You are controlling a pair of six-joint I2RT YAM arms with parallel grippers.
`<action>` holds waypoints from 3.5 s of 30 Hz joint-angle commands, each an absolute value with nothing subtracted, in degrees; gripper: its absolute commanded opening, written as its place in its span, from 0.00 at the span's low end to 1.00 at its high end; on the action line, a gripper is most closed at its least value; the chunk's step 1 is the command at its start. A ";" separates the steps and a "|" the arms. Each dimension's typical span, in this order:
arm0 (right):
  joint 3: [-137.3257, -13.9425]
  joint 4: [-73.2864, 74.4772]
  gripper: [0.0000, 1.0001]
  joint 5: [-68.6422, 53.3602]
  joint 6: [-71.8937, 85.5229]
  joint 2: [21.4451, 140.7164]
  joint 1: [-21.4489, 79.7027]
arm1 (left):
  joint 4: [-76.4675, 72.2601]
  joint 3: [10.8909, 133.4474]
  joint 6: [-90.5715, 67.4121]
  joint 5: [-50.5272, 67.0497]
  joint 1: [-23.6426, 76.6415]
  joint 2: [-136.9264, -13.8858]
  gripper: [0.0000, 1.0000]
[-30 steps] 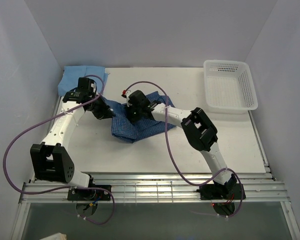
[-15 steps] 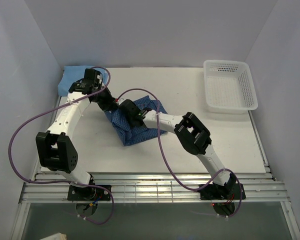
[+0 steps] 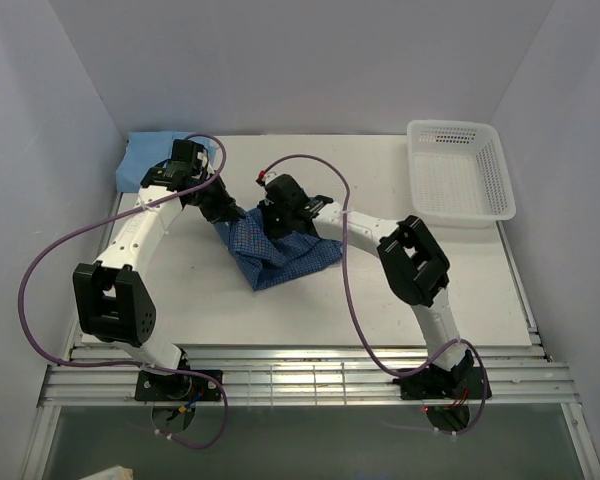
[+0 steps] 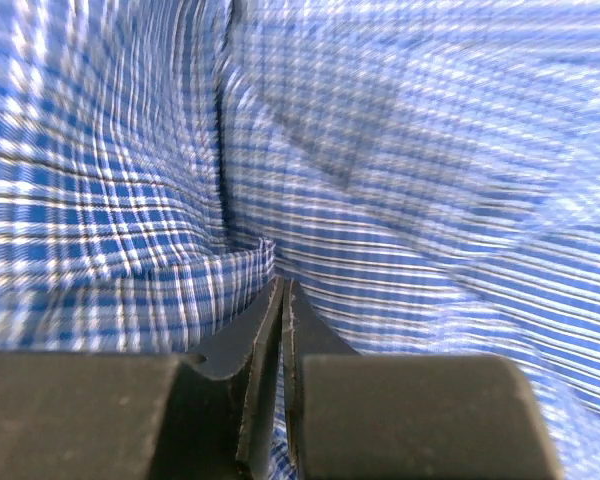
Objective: Fold and stack the long sleeve shirts
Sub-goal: Fold the shirt
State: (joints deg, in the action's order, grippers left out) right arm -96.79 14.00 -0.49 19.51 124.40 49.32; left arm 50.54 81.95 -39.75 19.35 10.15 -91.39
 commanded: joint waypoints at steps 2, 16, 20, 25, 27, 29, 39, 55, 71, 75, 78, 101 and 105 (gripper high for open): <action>-93.70 12.83 0.08 -1.32 18.37 117.16 45.89 | 48.78 81.83 -37.79 21.44 10.37 -88.51 0.00; -83.32 9.13 0.08 -5.29 13.18 111.71 41.31 | 47.46 86.39 -35.77 25.31 12.12 -92.54 0.00; -80.61 11.60 0.08 1.82 14.84 110.66 39.82 | 47.46 91.13 -35.60 25.05 15.02 -95.27 0.00; -75.33 11.34 0.08 4.57 14.86 108.55 36.13 | 47.46 93.69 -35.68 24.43 16.69 -98.61 0.00; -74.53 11.42 0.08 5.80 13.54 108.63 35.08 | 47.46 94.04 -35.86 24.52 16.96 -99.40 0.00; -73.40 11.60 0.08 5.89 13.27 109.16 34.46 | 47.46 95.09 -35.86 24.26 17.49 -100.89 0.00; -67.86 11.25 0.08 7.04 9.75 108.28 31.99 | 47.55 100.88 -35.68 24.78 20.38 -107.66 0.00; -65.30 7.12 0.08 -4.04 10.28 109.77 31.46 | 47.99 119.52 -36.65 30.85 28.03 -126.72 0.00; -62.23 5.54 0.08 -8.17 10.72 107.23 29.53 | 46.50 124.63 -39.55 29.62 30.23 -136.49 0.00; -61.96 6.24 0.08 -9.05 10.46 104.87 29.36 | 45.18 123.40 -40.95 28.57 30.15 -137.72 0.00; -62.49 7.11 0.08 -8.88 9.76 101.71 29.09 | 43.95 122.79 -41.39 28.30 30.15 -138.34 0.00; -66.79 16.88 0.85 -15.27 9.41 77.69 28.04 | 39.55 114.18 -38.58 32.35 27.96 -118.75 0.98; -69.16 14.15 0.90 -24.25 9.40 80.59 29.52 | 39.73 107.59 -38.32 27.52 23.57 -111.28 0.98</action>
